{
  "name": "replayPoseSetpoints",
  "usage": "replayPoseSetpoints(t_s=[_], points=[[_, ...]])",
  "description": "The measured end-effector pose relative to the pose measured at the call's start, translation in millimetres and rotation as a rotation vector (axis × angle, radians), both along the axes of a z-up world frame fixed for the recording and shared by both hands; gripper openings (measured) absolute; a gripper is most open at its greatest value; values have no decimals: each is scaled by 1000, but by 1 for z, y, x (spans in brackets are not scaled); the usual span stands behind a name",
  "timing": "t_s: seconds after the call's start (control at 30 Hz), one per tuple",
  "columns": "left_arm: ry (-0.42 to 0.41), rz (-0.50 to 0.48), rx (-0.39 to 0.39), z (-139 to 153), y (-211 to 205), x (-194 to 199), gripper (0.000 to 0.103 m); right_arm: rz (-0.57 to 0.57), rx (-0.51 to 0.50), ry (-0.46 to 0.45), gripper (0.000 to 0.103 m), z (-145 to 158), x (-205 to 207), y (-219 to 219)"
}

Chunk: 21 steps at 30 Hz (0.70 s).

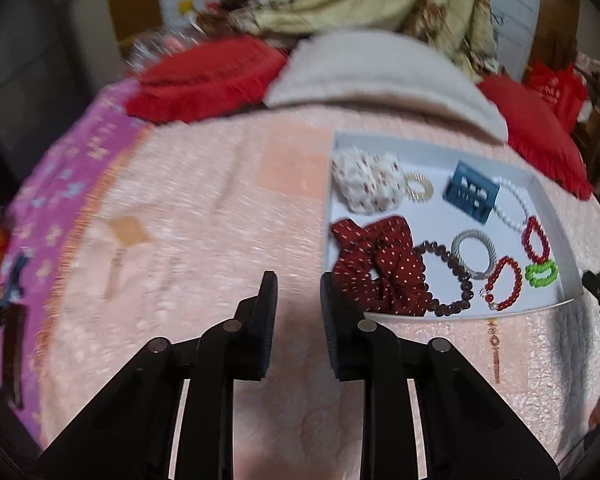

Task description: Organize jewelry

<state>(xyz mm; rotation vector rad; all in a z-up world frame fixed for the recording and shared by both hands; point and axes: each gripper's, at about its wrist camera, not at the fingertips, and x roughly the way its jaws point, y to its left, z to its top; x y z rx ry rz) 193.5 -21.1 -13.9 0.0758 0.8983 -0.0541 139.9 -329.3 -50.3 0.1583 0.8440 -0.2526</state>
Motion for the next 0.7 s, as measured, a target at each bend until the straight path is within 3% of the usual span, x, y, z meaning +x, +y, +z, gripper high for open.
replayPoseSetpoints(t_s=[0.07,0.23,0.4,0.47,0.6,0.7], points=[[-64,28,9,17,4,-22,36,5,11,-15,39,5,-15,7],[-193,53,31,48,6,-70,44,51,8,-41,41,16,-51,40],[-345,64,62,74,7,-115,67,88,-16,-64,42,25,-75,70],[-409,80,71,83,8,-132,81,101,-12,-79,42,32,-86,81],[-526,104,85,102,11,-162,88,121,-29,-95,42,42,-103,98],[-547,110,51,112,17,-178,89,129,-45,-105,42,45,-114,107]])
